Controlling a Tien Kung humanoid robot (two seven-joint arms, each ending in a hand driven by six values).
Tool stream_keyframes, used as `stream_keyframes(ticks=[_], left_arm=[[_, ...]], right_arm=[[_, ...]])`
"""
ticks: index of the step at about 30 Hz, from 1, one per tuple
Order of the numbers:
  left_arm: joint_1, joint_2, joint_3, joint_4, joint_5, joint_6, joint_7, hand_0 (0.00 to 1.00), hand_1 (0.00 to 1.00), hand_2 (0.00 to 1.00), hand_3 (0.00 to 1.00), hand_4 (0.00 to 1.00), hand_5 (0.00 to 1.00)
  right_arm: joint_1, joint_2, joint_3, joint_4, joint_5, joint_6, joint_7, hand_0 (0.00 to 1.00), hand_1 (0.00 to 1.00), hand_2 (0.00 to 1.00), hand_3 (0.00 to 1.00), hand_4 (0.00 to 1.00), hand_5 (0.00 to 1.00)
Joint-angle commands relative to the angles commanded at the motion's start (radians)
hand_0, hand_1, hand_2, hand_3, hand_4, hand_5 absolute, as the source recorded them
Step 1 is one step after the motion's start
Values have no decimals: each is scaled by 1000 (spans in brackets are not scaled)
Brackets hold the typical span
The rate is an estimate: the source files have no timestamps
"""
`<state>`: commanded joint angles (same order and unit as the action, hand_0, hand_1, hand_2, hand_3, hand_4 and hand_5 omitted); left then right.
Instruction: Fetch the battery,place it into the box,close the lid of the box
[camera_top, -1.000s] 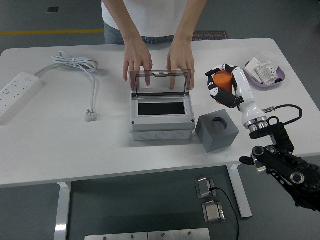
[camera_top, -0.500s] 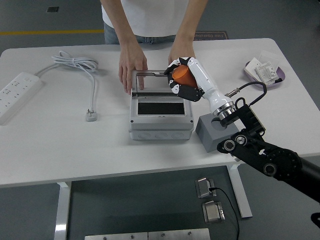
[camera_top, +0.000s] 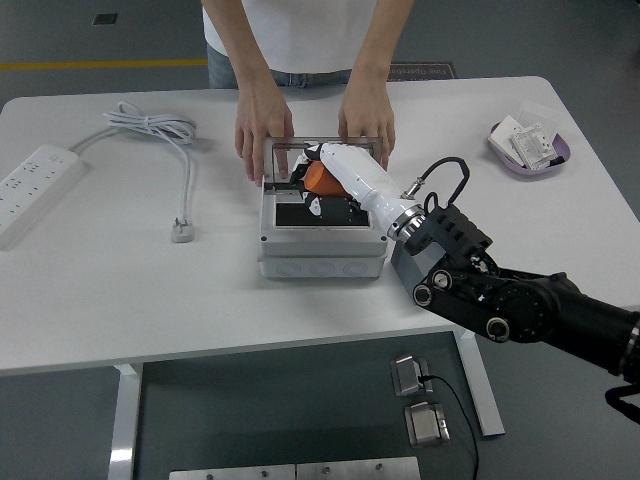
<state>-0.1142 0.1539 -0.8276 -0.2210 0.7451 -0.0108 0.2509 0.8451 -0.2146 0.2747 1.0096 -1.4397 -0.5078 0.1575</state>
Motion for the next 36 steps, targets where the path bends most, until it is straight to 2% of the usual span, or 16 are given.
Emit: stream_keyframes(ticks=[5, 11, 13, 20, 24, 25, 30, 31, 36], left_arm=[[-2, 2, -3, 0, 3, 0, 1, 634, 664, 620, 613, 618, 192], [-2, 3, -10, -2, 11, 0, 6, 634, 664, 620, 612, 618, 192], [-2, 4, -12, -2, 13, 0, 7, 634, 664, 620, 612, 618, 193], [-4, 3, -11, -2, 13, 0, 6, 634, 664, 620, 612, 618, 194], [-4, 3, -11, -2, 14, 0, 6, 634, 664, 620, 612, 618, 194], [-4, 2, -11, -2, 14, 0, 6, 634, 664, 620, 612, 618, 194], [-4, 2, -12, -2, 16, 0, 7, 634, 664, 620, 612, 618, 194], [-4, 2, -12, -2, 16, 0, 7, 633, 665, 620, 612, 618, 194], [-4, 2, -11, -2, 15, 0, 6, 633, 665, 620, 612, 618, 194]], right_arm=[[40, 22, -93, -83, 27, -6, 7, 37, 182, 533, 365, 200, 2], [71, 45, -179, -151, 62, -3, 8, 44, 184, 532, 371, 206, 2], [76, 52, -195, -162, 73, -2, 8, 74, 198, 529, 365, 211, 2], [83, 70, -212, -182, 105, -6, 23, 88, 203, 529, 367, 215, 2], [83, 70, -206, -189, 126, 4, 35, 88, 203, 529, 367, 215, 2], [83, 70, -205, -191, 131, 8, 38, 140, 244, 533, 391, 221, 2], [81, 69, -200, -196, 148, 20, 49, 140, 244, 533, 391, 221, 2], [80, 69, -199, -197, 151, 21, 51, 374, 400, 585, 627, 402, 2], [77, 69, -197, -197, 157, 25, 58, 374, 400, 585, 627, 402, 2]])
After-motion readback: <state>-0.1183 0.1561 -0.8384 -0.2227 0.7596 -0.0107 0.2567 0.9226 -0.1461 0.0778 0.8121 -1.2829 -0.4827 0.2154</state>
